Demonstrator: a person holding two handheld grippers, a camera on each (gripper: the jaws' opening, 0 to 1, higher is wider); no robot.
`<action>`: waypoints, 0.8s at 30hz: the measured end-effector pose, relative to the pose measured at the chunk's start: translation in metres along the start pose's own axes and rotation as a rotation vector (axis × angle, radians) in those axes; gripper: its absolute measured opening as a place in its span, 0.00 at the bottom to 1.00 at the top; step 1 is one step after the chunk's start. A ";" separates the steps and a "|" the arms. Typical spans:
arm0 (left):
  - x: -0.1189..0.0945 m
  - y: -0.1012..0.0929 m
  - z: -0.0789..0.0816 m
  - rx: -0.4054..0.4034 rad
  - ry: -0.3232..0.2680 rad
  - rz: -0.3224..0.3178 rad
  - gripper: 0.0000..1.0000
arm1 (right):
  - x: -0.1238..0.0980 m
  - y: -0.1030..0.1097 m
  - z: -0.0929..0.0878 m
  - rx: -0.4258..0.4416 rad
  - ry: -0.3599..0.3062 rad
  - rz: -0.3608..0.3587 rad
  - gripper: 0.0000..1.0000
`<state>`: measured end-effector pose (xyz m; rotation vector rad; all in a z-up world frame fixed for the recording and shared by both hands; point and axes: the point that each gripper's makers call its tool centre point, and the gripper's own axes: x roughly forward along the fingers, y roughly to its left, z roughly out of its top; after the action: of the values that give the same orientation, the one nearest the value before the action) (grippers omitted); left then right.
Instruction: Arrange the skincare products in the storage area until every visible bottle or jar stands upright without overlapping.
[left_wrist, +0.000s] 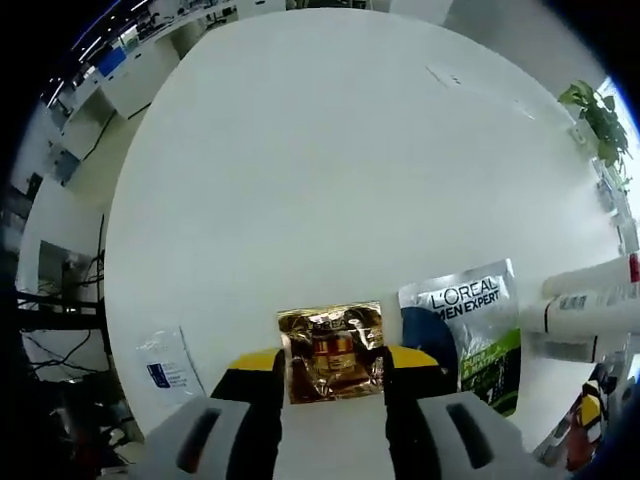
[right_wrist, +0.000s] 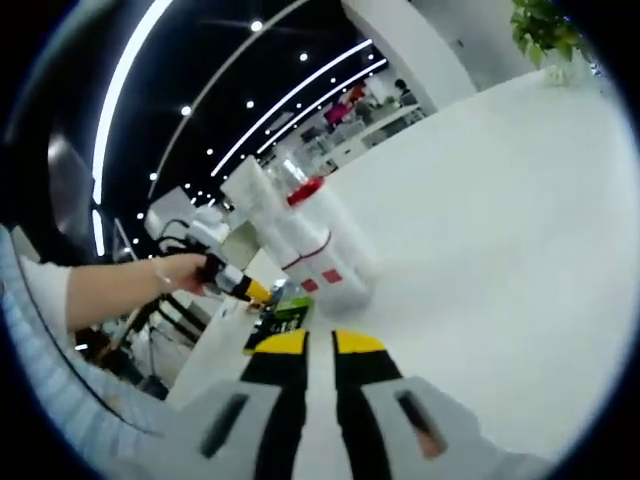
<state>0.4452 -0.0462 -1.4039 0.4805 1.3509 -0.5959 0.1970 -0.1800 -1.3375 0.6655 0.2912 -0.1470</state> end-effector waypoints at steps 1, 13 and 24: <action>0.000 0.000 0.000 -0.015 0.004 -0.001 0.41 | 0.000 0.000 0.000 0.000 -0.001 0.000 0.08; -0.002 0.001 0.001 -0.077 0.001 0.007 0.41 | -0.008 -0.007 -0.001 0.004 -0.011 -0.015 0.08; -0.002 0.002 0.001 -0.051 -0.025 0.005 0.43 | -0.013 -0.009 0.003 0.003 -0.032 -0.018 0.08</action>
<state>0.4468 -0.0450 -1.4018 0.4336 1.3376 -0.5603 0.1832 -0.1888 -1.3363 0.6634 0.2663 -0.1752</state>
